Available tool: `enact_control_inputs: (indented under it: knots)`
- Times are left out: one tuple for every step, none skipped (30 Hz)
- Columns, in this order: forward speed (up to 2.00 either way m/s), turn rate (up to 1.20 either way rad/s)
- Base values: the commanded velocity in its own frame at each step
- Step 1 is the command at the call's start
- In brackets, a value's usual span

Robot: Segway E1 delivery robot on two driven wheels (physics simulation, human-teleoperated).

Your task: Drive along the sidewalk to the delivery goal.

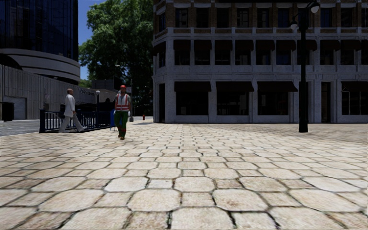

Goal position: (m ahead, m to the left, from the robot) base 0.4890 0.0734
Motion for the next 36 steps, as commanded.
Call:
enact_control_inputs:
  knots:
    - [1.41,0.36]
    - [1.41,0.37]
    - [1.41,0.37]
    - [1.41,0.37]
    - [1.41,0.35]
    - [1.41,0.35]
    - [1.39,0.26]
    - [0.63,0.00]
    - [0.32,0.00]
    - [0.32,0.00]
    - [0.00,0.00]
    - [0.00,0.00]
    - [0.00,0.00]
    - [0.00,0.00]
    - [0.00,0.00]
    - [0.00,0.00]
    - [0.00,0.00]
    - [0.00,0.00]
    - [0.00,0.00]
    - [0.00,0.00]
    - [0.00,0.00]
    - [0.00,0.00]
    - [0.00,0.00]
    - [0.00,0.00]
    - [0.00,0.00]
    - [0.00,0.00]
    - [0.00,0.00]
    - [0.00,0.00]
    - [0.00,0.00]
    - [0.00,0.00]
    - [0.00,0.00]
    - [0.00,0.00]
    - [0.00,0.00]
    - [0.00,0.00]
    - [0.00,0.00]
    - [0.00,0.00]
